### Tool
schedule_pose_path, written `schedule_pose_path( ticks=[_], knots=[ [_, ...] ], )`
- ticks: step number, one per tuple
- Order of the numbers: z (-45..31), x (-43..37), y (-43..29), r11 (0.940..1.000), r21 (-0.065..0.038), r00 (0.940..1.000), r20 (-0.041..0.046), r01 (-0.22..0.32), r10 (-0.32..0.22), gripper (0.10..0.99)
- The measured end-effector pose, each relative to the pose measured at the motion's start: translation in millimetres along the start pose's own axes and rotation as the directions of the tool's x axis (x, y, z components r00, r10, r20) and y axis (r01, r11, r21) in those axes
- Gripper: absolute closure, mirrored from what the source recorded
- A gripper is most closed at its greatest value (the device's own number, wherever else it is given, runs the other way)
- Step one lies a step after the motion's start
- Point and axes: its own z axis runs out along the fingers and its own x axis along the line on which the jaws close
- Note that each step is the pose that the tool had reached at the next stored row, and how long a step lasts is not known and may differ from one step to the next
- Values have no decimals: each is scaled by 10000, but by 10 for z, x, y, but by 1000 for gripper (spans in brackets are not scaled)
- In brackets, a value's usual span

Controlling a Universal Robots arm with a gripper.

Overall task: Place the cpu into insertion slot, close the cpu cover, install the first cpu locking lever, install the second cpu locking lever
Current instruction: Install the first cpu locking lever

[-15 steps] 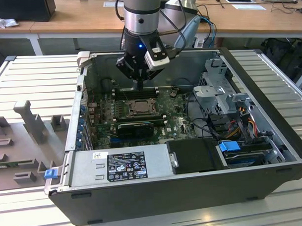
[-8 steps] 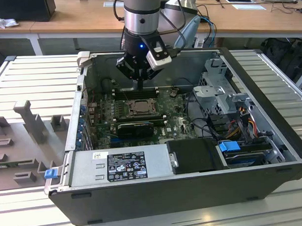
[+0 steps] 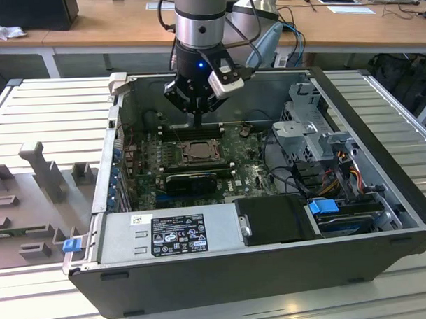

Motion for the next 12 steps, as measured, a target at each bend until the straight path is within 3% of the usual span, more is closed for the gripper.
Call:
schedule_pose_path(
  ticks=[3,6,9,10,12],
  knots=[
    [0,0,0,9998,1,9998,-5,222,-222,980],
    [1,0,0,9958,5,9958,-9,916,-916,980],
    [1,2,0,9935,6,9935,-10,1143,-1143,980],
    [2,12,0,9931,3,9931,-8,1171,-1171,980],
    [2,105,-2,9930,1,9930,4,1180,-1180,980]
  ],
)
